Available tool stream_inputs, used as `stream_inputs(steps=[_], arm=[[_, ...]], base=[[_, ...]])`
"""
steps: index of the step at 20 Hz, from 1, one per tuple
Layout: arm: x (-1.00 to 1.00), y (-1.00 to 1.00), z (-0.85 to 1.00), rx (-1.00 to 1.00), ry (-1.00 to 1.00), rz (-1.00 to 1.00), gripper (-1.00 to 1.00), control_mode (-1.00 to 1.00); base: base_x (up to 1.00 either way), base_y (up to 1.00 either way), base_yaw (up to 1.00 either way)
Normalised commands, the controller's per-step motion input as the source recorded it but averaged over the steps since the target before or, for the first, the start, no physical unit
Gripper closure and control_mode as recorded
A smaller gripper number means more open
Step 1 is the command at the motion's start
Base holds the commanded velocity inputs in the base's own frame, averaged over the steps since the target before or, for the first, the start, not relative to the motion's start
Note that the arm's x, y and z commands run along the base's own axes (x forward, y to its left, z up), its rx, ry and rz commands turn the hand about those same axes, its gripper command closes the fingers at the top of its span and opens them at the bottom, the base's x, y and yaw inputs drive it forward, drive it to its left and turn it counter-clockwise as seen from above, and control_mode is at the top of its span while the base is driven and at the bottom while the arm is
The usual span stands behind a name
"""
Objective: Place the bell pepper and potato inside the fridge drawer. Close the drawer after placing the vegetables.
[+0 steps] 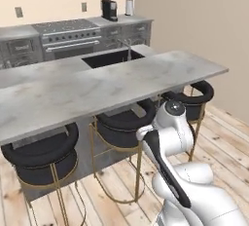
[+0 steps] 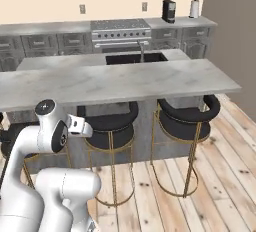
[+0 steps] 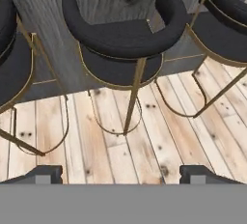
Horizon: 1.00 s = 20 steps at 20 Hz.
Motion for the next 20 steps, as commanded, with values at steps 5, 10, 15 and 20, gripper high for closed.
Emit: stream_inputs(steps=[5, 10, 15, 20], arm=[[0.00, 0.00, 0.00, 0.00, 0.00, 0.00, -1.00, 1.00], [0.00, 0.00, 0.00, 0.00, 0.00, 0.00, -1.00, 1.00], [0.00, 0.00, 0.00, 0.00, 0.00, 0.00, -1.00, 1.00], [0.00, 0.00, 0.00, 0.00, 0.00, 0.00, -1.00, 1.00]], base=[[0.68, -1.00, -0.20], [0.67, -1.00, -0.05], [0.52, -1.00, 0.01], [0.50, -1.00, 0.05]])
